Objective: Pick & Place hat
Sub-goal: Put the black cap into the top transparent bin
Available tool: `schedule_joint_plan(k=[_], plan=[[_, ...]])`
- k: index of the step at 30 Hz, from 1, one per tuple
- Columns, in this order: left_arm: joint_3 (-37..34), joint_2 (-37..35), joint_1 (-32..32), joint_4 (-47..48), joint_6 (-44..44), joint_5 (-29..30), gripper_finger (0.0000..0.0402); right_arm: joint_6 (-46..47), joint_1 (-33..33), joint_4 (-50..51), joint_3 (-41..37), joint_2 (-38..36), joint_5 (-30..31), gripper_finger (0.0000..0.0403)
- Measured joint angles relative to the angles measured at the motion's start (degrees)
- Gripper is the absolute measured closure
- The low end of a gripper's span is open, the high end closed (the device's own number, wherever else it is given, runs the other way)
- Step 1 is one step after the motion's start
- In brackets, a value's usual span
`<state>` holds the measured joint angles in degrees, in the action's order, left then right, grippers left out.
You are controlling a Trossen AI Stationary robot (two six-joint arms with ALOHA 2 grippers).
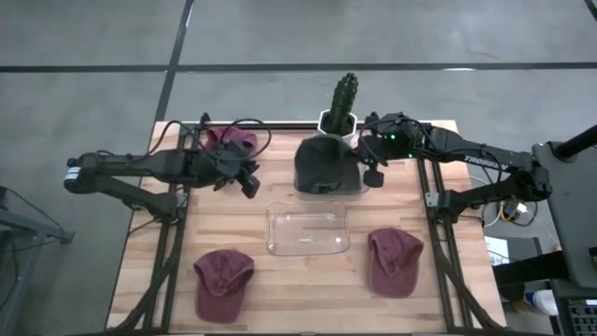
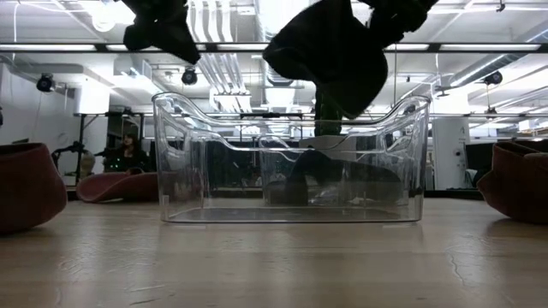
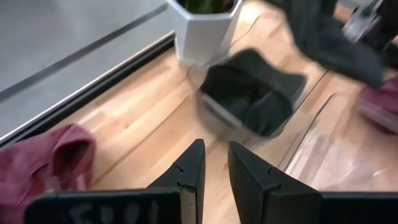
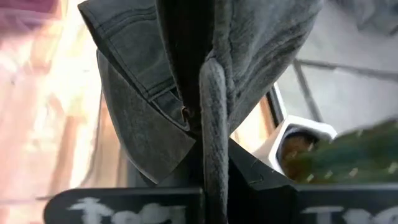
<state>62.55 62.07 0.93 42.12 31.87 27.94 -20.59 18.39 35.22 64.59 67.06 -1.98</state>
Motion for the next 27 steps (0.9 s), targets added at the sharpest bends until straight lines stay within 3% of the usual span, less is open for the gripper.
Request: schedule_joint_plan(k=[5,12,20,27], plan=[[0.0,-0.3,0.0,3.7,2.1,0.0,0.0339,-6.4,1.1,4.4,4.7,2.9,-0.2,0.0394],[0.0,-0.3,0.0,5.5,4.6,0.0,0.0339,-7.6,5.3,20.2,16.5,12.1,-8.8,0.0394],[0.0,-0.3,0.0,5.9,4.6,0.0,0.0339,-9.7,7.6,28.8,25.4,24.0,-8.7,0.0394],[-0.1,-0.3,0.0,7.0,4.6,0.0,0.0339,-10.8,9.6,30.7,27.8,30.3,-8.5,0.0392]])
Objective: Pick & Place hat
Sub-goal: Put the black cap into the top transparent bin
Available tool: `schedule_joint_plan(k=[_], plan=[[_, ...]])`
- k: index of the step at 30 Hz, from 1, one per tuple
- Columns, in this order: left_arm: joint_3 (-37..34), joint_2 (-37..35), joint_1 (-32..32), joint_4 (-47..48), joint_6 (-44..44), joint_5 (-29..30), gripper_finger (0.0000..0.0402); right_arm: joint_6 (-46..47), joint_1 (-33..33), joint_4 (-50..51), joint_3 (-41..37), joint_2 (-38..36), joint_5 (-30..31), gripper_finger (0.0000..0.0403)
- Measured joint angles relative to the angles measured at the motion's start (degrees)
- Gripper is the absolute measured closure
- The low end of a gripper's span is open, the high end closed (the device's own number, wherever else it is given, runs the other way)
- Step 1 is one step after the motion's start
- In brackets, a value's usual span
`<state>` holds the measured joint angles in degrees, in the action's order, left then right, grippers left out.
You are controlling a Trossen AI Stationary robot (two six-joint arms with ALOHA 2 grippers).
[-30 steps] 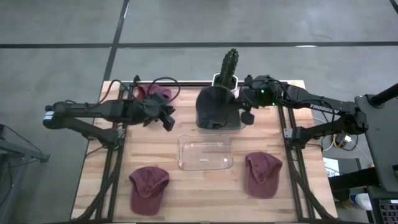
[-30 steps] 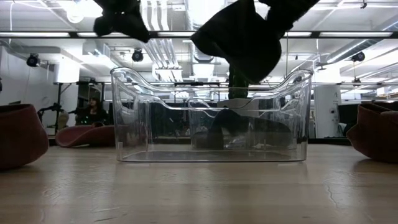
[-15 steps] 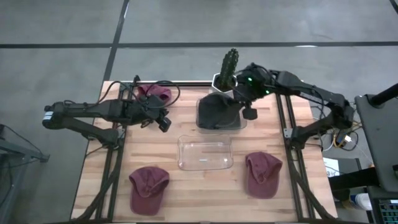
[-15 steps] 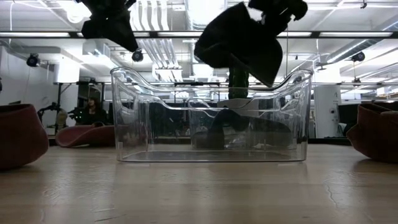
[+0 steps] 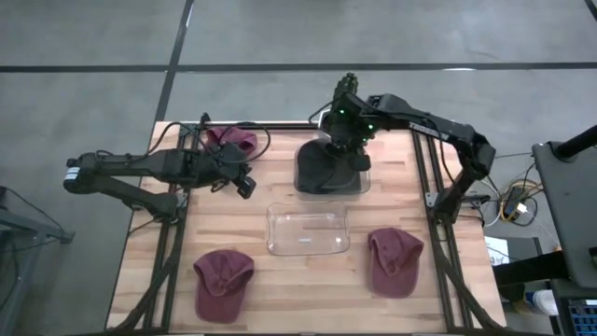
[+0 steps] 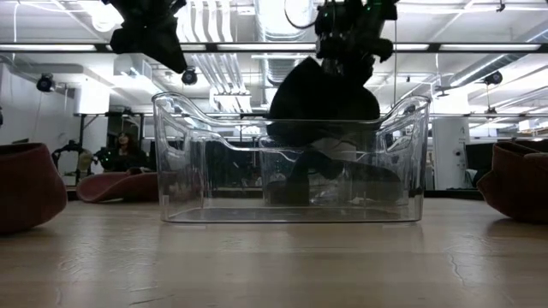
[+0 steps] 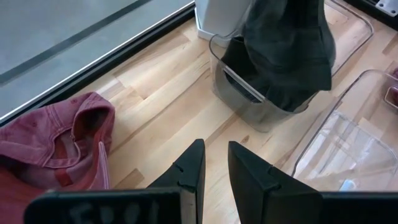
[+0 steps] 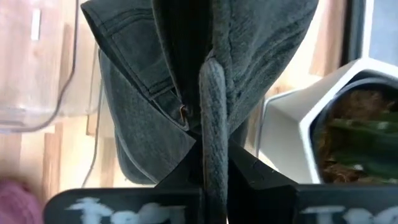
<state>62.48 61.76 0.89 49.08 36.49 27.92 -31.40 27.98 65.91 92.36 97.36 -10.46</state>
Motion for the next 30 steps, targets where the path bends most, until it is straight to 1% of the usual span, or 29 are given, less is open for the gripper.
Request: schedule_joint_plan(k=[15,21,24,30], plan=[[-0.8,0.0,0.0,-0.1,0.0,0.2,0.0339,-1.8,0.4,1.2,-0.1,5.9,-0.5,0.0390],[-1.1,0.0,0.0,-0.2,0.1,0.2,0.0339,-1.6,0.4,1.0,-0.2,6.6,-0.6,0.0388],[-1.1,0.0,0.0,-0.2,0.1,0.2,0.0339,-0.1,0.4,1.0,-0.2,6.6,-0.5,0.0371],[-1.8,0.0,0.0,-0.4,0.2,0.2,0.0339,1.0,0.4,1.8,-0.2,6.6,-0.5,0.0314]])
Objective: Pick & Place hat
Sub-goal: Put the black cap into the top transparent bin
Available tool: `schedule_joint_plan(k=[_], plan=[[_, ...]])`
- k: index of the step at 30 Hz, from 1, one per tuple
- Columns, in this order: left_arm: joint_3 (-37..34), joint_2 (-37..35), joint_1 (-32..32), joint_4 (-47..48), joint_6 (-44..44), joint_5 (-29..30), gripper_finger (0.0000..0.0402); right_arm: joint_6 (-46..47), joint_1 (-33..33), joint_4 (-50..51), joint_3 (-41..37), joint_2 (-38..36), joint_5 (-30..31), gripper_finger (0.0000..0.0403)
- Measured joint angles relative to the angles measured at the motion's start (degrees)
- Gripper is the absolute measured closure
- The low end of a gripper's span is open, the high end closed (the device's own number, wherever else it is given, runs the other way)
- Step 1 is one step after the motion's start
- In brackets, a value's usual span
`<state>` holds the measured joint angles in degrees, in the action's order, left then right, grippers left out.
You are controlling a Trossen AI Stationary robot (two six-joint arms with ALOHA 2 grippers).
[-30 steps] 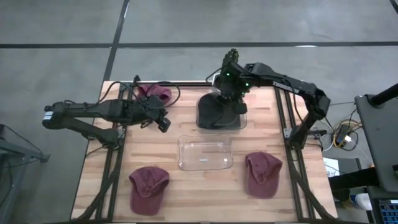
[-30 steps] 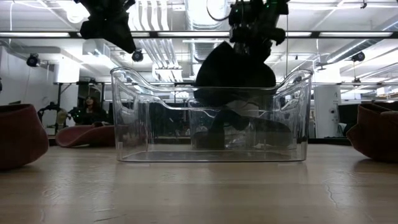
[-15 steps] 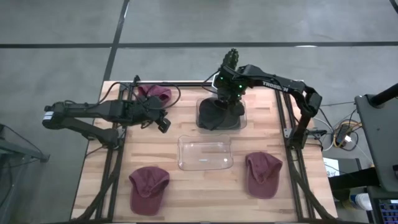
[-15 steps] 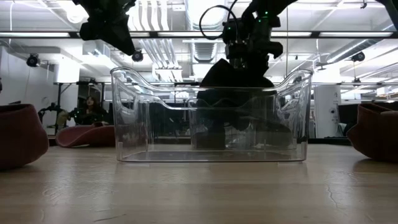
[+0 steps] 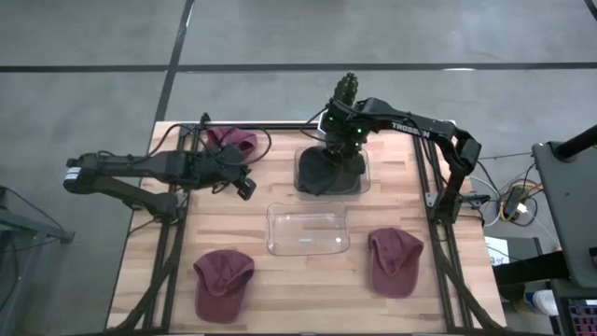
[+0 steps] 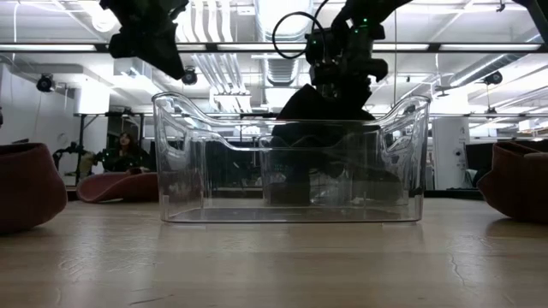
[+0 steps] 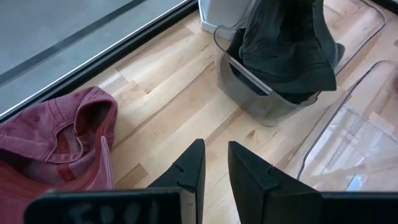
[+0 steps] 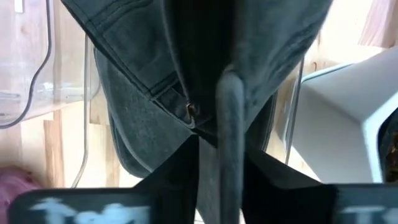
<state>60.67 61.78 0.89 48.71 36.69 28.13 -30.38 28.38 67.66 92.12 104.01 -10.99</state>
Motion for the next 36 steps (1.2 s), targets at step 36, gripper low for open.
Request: schedule_joint_plan(k=[36], plan=[[-2.1,0.0,0.0,-1.8,-0.2,0.3,0.0339,3.3,-5.7,-2.5,4.8,-0.3,4.9,0.0290]])
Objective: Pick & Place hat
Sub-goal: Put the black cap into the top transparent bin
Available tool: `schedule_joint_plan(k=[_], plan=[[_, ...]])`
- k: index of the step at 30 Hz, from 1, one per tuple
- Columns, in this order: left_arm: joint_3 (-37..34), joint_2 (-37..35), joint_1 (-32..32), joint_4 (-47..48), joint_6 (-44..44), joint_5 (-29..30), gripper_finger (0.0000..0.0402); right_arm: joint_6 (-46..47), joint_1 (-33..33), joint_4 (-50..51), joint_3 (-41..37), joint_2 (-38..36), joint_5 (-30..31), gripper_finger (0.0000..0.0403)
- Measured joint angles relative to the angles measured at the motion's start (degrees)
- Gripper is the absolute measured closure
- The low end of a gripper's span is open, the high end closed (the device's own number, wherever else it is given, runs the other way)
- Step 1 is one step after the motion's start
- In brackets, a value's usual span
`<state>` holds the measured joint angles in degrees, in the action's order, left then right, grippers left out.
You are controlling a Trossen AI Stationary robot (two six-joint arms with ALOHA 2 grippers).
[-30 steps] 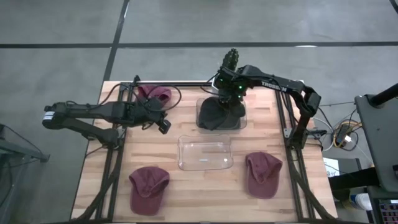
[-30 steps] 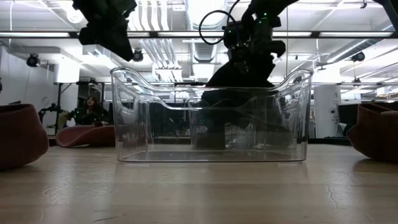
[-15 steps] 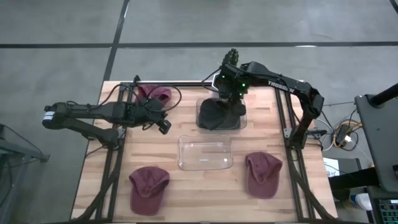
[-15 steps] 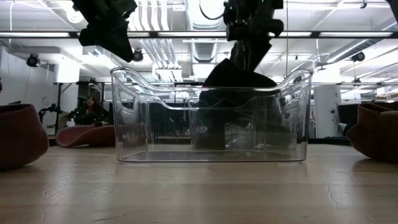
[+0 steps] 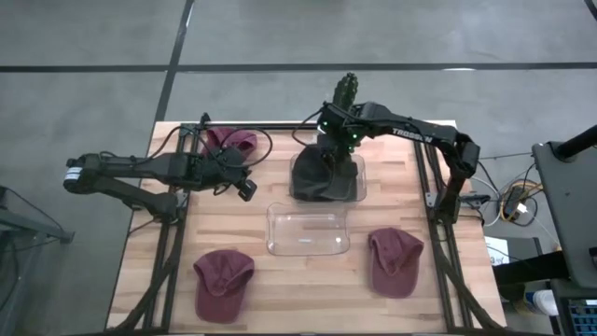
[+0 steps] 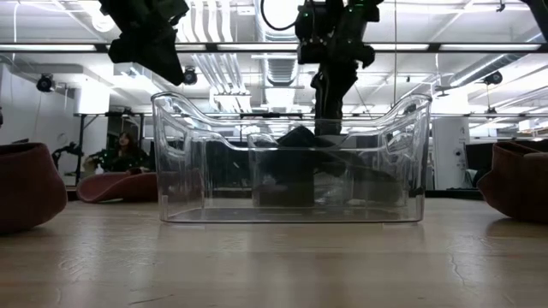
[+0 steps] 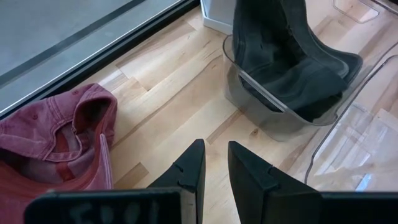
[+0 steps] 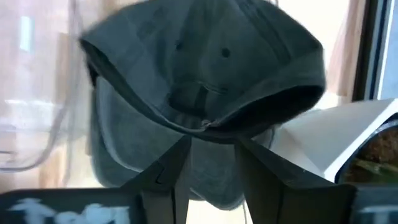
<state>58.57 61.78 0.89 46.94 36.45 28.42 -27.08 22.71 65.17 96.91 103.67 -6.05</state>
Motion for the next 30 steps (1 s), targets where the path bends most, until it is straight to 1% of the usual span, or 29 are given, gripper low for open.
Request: schedule_joint_plan(k=[3,9,11,13,15,19,25,30], plan=[[0.0,0.0,0.0,0.0,-0.1,0.0,0.0339,0.1,-0.3,0.0,-0.1,0.1,2.4,0.0297],[0.0,0.0,0.0,0.0,-0.4,0.0,0.0339,0.2,-1.6,-0.2,0.4,-1.1,2.7,0.0317],[0.0,0.0,0.0,0.0,-0.8,0.0,0.0339,-0.3,-2.7,-1.9,0.5,-1.3,0.9,0.0323],[0.0,0.0,0.0,0.0,-0.8,0.0,0.0339,-0.9,-3.5,-3.4,0.2,-1.3,-3.3,0.0325],[0.0,0.0,0.0,0.0,-0.8,0.1,0.0339,-1.1,-4.5,-5.5,-0.6,-0.8,-5.8,0.0325],[-0.1,0.0,0.0,-0.3,-0.8,0.1,0.0339,-0.7,-5.6,-7.2,-2.1,1.1,-6.2,0.0322],[-0.8,0.0,0.0,-2.2,-0.9,0.2,0.0339,-0.1,-7.2,-8.3,-3.0,5.6,-10.6,0.0317],[-0.8,0.0,0.0,-2.4,-0.9,0.2,0.0339,0.0,-8.0,-9.0,-2.8,9.3,-11.2,0.0316]])
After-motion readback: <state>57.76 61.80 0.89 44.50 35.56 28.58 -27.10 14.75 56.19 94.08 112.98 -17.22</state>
